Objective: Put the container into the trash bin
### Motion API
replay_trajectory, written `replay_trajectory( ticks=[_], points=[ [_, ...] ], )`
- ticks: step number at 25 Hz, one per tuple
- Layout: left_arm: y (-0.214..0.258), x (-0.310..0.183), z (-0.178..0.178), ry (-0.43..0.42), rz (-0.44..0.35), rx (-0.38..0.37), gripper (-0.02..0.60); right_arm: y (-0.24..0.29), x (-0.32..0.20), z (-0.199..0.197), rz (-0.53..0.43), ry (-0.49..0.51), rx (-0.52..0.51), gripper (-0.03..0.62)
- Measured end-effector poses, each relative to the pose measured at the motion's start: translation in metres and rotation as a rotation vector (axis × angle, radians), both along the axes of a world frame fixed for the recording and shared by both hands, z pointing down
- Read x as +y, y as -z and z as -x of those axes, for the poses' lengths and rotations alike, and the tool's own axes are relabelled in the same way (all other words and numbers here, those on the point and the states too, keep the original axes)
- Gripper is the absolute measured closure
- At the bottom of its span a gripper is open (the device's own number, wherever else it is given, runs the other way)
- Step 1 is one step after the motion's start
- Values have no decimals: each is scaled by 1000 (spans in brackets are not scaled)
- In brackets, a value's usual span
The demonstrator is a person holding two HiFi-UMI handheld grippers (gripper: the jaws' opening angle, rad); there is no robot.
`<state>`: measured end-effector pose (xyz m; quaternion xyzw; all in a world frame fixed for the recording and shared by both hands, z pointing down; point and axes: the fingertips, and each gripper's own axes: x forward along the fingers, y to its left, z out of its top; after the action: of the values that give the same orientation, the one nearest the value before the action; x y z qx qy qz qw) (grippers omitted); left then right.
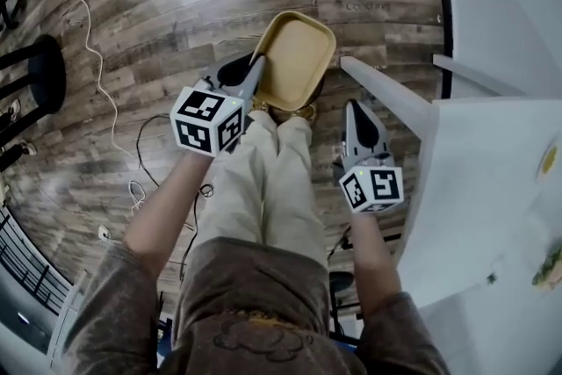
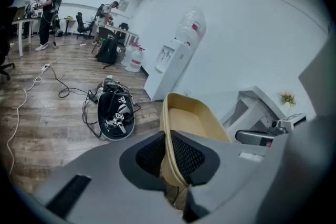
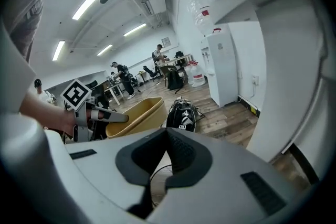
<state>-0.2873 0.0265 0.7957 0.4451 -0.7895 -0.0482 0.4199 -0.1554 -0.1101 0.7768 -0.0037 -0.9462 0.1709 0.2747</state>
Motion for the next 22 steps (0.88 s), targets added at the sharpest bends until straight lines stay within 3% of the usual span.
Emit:
replay_trajectory(
  ticks=[7,22],
  points=[
    [-67,3,-10,-9,59,13,557,-42,3,-8,37,2,22,592],
    [-187,-8,-47,6,135,126,557,-54,3,-16,72,-6,12,592]
  ],
)
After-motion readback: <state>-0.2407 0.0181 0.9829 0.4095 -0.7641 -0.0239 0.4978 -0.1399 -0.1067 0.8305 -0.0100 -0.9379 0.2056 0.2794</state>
